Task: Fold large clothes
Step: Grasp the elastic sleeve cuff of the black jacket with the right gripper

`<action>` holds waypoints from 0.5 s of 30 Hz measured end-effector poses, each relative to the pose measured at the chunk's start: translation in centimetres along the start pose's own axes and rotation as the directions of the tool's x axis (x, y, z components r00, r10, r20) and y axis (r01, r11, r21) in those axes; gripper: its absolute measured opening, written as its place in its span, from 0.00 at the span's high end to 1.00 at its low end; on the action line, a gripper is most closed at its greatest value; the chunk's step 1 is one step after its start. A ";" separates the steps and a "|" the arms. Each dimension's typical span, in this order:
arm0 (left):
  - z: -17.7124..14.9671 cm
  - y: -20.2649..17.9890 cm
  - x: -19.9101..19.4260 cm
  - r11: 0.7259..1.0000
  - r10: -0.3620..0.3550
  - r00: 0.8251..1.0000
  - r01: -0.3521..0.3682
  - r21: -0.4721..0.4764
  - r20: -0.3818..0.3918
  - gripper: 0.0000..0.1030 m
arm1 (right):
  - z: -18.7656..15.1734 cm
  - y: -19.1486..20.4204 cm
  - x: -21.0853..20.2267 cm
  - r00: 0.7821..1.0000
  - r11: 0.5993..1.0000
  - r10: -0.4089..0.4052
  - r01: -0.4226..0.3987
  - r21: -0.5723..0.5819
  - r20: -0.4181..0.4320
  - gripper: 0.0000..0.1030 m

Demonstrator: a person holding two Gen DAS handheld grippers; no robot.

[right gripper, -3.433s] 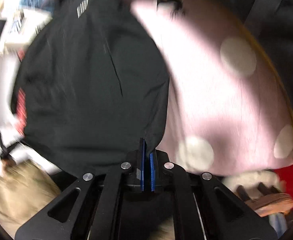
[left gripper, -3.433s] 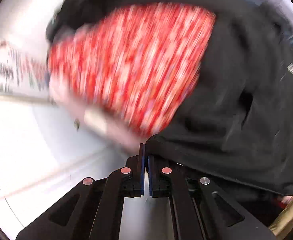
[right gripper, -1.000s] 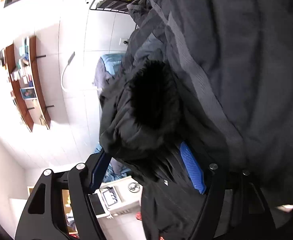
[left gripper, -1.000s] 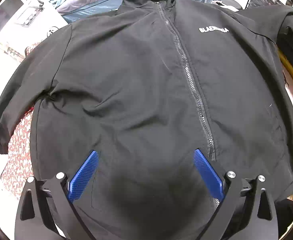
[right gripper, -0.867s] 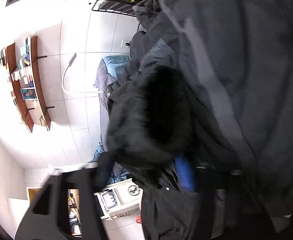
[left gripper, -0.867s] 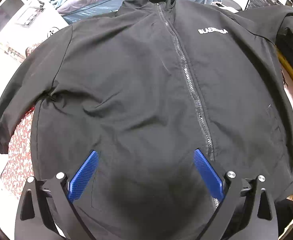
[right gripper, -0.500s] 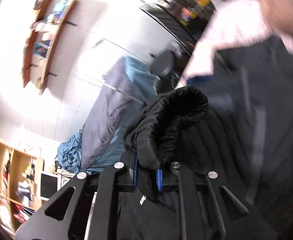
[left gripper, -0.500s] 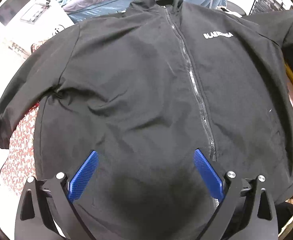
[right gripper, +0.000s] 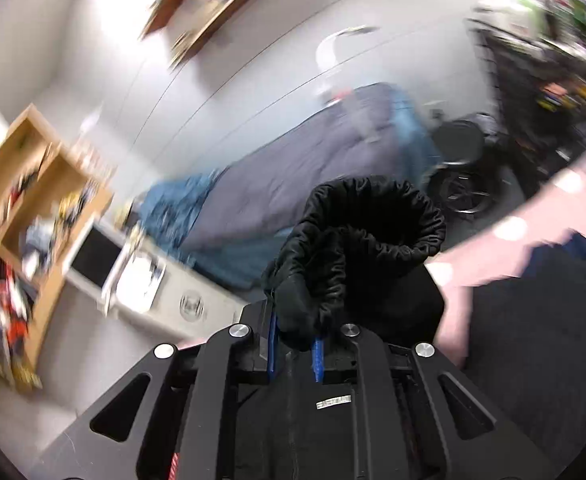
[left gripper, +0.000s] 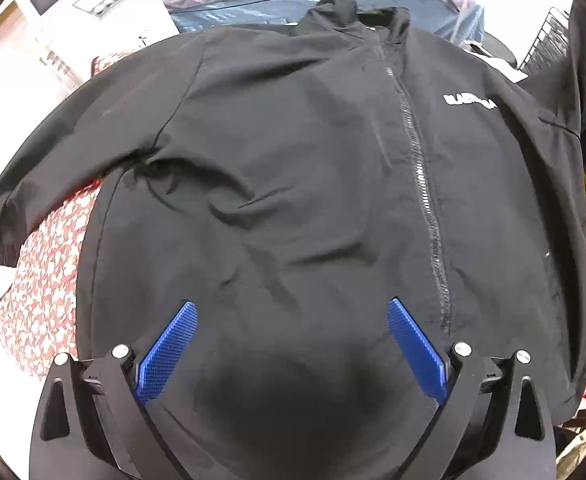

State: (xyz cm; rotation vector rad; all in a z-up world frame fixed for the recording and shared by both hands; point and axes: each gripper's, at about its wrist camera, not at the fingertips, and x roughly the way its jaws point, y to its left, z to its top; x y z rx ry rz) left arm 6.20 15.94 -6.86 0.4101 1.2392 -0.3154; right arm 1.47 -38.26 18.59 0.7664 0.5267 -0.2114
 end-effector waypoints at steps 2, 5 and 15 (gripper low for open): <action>-0.2 0.7 0.0 1.000 0.011 1.000 -0.011 -0.019 0.001 0.09 | -0.8 3.7 4.0 0.997 0.997 0.029 -0.034 -0.071 -0.073 0.87; -0.6 1.7 0.2 0.999 0.028 1.000 -0.028 -0.041 -0.007 0.09 | -3.8 9.1 10.6 0.980 0.982 0.023 -0.059 -0.178 -0.199 0.87; -1.9 5.5 1.5 0.992 0.070 0.996 -0.075 -0.100 -0.053 0.09 | -22.3 17.6 26.1 0.864 0.812 -0.259 -0.047 -0.582 -0.431 0.85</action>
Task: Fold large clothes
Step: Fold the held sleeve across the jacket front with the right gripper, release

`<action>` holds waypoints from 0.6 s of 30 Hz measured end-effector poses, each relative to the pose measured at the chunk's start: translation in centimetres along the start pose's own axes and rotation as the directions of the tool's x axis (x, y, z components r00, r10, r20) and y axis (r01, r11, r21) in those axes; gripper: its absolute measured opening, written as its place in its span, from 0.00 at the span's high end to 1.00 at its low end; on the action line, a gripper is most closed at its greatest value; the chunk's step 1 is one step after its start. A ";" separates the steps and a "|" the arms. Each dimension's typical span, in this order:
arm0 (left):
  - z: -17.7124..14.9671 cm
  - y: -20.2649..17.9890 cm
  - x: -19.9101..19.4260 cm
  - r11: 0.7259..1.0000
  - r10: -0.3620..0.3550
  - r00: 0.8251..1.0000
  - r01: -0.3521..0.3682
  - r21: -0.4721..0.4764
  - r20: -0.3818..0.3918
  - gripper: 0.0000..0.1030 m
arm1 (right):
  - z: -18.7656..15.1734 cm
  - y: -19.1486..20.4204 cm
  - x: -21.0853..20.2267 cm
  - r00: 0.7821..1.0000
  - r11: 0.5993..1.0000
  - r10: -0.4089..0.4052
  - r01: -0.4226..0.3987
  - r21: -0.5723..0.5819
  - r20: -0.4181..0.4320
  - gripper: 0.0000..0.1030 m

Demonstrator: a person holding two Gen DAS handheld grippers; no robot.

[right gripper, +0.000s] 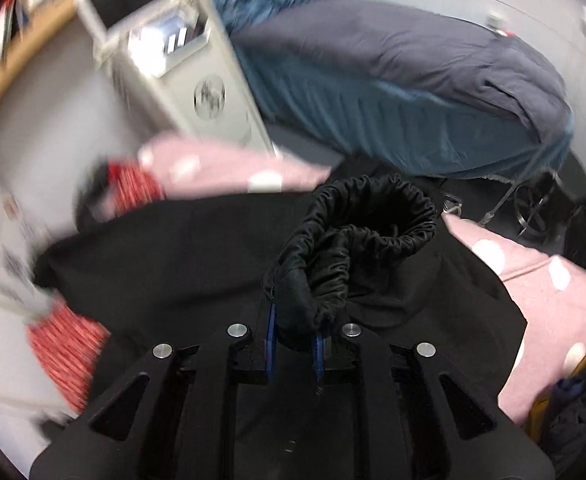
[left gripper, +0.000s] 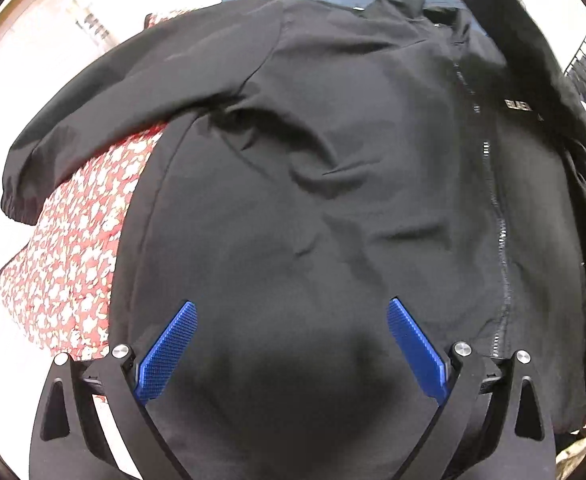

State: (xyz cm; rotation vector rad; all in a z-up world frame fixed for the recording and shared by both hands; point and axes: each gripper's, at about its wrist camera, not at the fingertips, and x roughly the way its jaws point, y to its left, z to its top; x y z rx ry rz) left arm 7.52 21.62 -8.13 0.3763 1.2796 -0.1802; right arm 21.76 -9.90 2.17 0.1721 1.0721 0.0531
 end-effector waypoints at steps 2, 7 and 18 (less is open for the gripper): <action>0.0 0.5 0.4 1.000 0.005 1.000 -0.005 -0.011 -0.007 0.09 | -1.6 2.0 2.5 0.998 0.996 -0.045 0.042 -0.084 -0.038 0.84; 0.5 0.8 1.4 1.000 0.008 0.999 -0.009 -0.021 -0.033 0.09 | -4.4 5.3 6.3 0.993 0.980 -0.079 0.061 -0.190 -0.091 0.40; 4.9 -1.0 1.4 0.999 -0.022 1.000 0.022 0.023 0.012 0.09 | -11.2 3.7 5.5 0.991 0.985 -0.082 0.065 -0.157 -0.101 0.18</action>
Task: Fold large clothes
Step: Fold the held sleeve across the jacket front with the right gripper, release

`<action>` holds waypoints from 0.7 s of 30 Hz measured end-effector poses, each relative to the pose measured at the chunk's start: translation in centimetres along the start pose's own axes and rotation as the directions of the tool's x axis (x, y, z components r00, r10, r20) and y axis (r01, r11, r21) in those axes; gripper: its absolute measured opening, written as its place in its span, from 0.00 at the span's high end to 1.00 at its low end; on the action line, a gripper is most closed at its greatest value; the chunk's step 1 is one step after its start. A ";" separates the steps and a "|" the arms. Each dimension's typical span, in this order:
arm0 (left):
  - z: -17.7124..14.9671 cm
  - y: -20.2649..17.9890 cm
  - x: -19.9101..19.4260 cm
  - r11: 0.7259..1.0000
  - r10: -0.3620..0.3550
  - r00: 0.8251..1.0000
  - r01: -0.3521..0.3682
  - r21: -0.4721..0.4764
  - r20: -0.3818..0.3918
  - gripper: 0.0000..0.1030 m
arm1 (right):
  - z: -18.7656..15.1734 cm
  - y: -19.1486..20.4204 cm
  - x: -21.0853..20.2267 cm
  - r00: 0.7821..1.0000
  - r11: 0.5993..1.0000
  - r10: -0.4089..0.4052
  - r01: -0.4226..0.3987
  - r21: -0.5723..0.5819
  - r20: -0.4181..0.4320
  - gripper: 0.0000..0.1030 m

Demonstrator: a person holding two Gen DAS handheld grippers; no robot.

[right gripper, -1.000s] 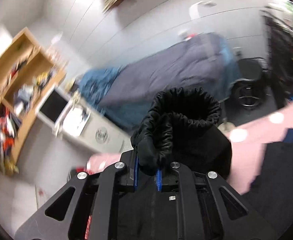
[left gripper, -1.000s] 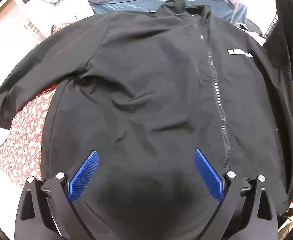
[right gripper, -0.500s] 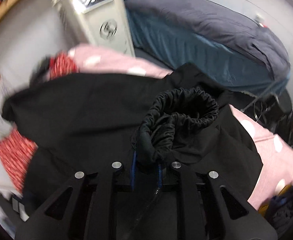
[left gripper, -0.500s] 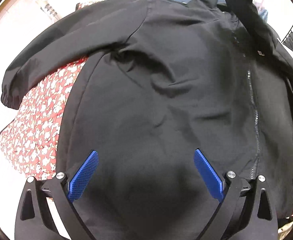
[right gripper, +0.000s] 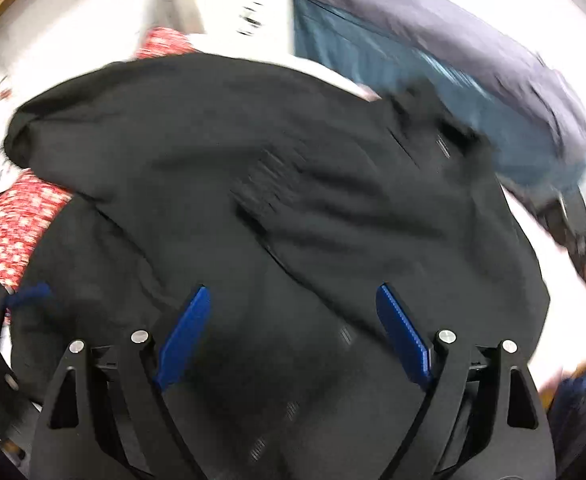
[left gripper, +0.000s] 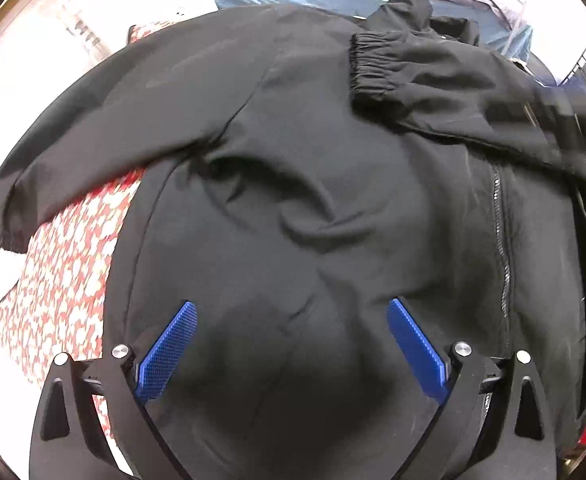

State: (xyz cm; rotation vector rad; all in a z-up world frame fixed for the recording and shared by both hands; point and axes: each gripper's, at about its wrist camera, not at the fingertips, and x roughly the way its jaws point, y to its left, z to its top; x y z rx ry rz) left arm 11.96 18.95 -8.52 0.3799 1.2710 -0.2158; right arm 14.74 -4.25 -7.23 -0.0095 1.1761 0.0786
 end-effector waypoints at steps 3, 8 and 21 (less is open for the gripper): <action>1.2 -1.3 0.2 0.998 0.013 1.000 -0.014 0.064 0.011 0.09 | -4.0 -4.7 0.8 0.997 0.985 -0.052 0.061 0.160 -0.063 0.18; 3.7 -3.9 0.6 0.987 0.026 0.998 -0.034 0.160 0.052 0.09 | -9.5 -11.6 -0.5 0.971 0.925 -0.227 0.240 0.295 -0.079 0.18; 8.5 -8.9 0.6 0.977 -0.012 0.999 0.002 0.213 0.044 0.08 | -14.9 -21.1 1.6 0.911 0.846 -0.366 0.411 0.341 -0.189 0.90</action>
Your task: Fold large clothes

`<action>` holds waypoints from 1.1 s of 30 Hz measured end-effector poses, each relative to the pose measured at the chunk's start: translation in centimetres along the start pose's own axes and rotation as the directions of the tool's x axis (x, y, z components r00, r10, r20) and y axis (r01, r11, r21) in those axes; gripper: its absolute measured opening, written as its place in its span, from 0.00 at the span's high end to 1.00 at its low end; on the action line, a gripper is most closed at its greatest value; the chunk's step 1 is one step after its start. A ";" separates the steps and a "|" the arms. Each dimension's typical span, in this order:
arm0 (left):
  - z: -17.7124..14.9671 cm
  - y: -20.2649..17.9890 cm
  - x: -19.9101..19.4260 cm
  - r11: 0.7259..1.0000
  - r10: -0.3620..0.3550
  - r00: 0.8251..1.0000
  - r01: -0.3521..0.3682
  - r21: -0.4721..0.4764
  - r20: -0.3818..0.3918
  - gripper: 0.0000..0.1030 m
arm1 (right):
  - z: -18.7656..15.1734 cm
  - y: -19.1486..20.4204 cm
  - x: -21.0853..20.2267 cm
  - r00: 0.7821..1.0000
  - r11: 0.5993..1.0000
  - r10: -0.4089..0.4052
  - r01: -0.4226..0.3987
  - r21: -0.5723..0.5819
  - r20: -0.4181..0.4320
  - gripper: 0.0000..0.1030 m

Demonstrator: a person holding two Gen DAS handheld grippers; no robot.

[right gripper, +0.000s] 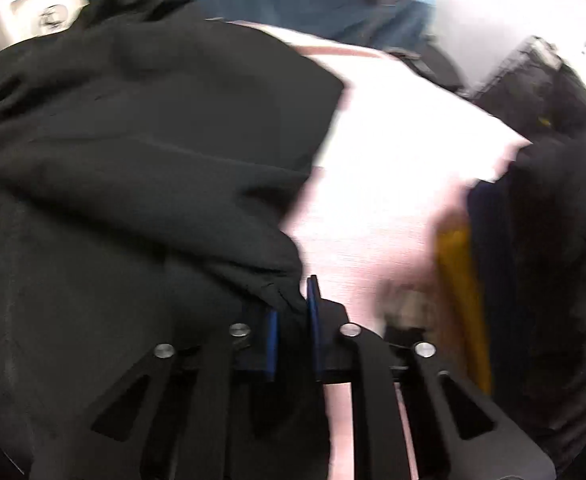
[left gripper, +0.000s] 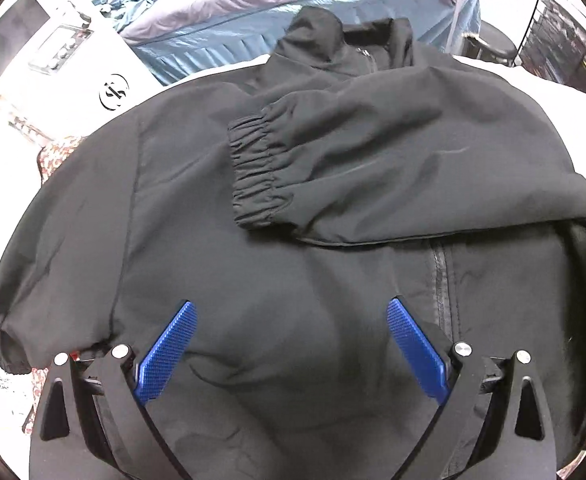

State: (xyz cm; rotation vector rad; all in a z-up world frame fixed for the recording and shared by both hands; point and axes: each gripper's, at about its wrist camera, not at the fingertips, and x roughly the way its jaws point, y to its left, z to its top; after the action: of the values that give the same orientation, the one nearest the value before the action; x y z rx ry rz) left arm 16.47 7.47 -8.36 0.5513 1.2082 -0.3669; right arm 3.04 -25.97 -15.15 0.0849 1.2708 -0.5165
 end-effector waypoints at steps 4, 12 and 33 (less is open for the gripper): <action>-0.1 -1.0 1.2 1.000 0.000 0.999 0.001 0.002 -0.035 0.08 | -1.1 -4.0 2.4 0.995 0.978 0.024 -0.004 0.207 -0.096 0.90; 0.1 0.0 2.3 0.999 0.006 0.998 -0.009 -0.046 -0.056 0.09 | -1.9 -2.1 -1.4 0.995 0.990 -0.100 0.101 0.099 -0.009 0.49; 7.2 -4.6 10.4 0.999 -0.039 0.988 0.042 0.018 -0.148 0.05 | 7.2 7.7 5.7 0.962 0.961 0.259 -0.266 -0.078 -0.082 0.23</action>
State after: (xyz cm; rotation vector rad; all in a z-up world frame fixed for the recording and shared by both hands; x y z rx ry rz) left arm 22.90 -0.23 -17.36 0.5811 1.3614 -0.3785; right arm 13.75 -23.45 -19.91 0.1966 1.3267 -0.2295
